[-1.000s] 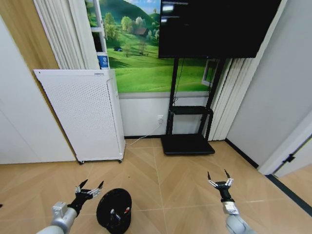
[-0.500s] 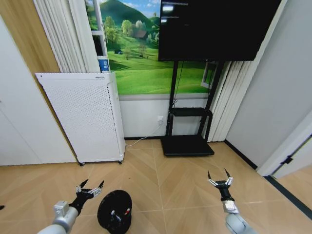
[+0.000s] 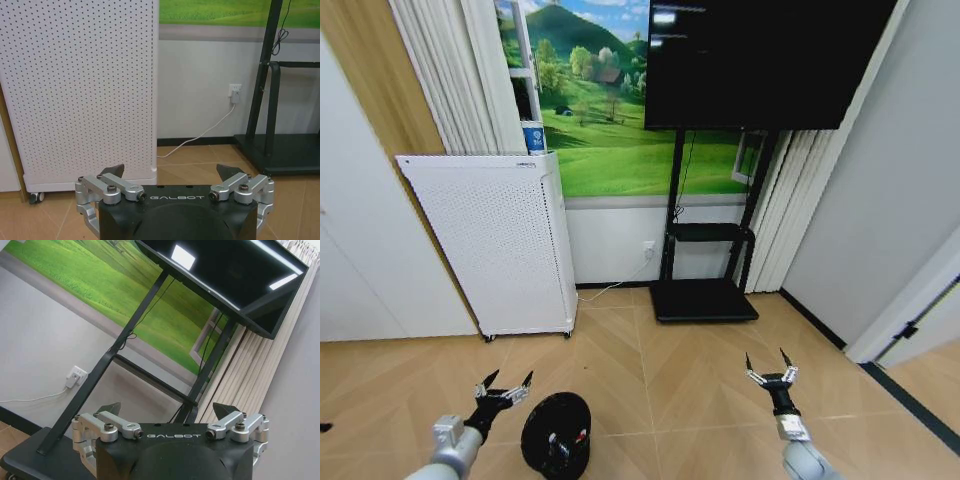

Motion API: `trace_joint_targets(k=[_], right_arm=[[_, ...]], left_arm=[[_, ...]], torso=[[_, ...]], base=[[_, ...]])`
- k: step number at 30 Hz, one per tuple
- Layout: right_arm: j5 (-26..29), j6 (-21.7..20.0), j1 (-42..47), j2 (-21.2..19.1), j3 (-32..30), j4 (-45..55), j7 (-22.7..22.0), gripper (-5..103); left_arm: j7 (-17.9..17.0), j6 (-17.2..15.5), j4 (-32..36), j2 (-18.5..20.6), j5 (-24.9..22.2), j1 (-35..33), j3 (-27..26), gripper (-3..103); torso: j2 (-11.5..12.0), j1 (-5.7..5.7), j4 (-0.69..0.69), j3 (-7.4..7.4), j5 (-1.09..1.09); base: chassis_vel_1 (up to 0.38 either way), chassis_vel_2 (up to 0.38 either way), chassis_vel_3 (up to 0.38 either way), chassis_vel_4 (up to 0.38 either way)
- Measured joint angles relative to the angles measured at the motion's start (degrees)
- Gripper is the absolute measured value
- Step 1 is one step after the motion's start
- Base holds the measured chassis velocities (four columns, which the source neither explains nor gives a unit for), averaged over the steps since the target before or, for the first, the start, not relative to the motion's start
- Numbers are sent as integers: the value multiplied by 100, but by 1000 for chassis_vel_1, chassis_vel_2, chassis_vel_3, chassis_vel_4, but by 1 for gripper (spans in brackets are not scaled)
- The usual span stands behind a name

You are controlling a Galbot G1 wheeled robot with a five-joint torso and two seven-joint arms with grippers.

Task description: Pick up the trash bin and place the garbage on the floor into it.

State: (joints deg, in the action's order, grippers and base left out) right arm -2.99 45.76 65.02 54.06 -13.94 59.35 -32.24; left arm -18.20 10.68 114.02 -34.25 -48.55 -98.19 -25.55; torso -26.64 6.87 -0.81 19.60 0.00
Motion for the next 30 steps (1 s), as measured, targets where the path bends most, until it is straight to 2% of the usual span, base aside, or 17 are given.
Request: trace_joint_targets(k=[7,15,23,30], right_arm=[[22,0,11,15,-15,-10,-2,100],[-22,0,28,44,-30,-13,-101,100],[-228,0,45,100,-49,-45,-293,100],[-395,2,-5,136,-59,-115,-390,100]], left_arm=[[9,25,-29,-13,34,-12,2,100],[18,41,-76,-14,30,67,81,100],[18,56,-168,-15,30,258,253,100],[18,65,-205,-23,26,293,293,100]], torso=[[9,-2,1,-6,-1],[28,-9,1,-17,0],[43,-14,1,-28,0],[49,-20,-2,-34,3]], base=[[-21,-14,39,30],[-131,-146,145,149],[-185,-277,175,267],[-163,-399,156,399]])
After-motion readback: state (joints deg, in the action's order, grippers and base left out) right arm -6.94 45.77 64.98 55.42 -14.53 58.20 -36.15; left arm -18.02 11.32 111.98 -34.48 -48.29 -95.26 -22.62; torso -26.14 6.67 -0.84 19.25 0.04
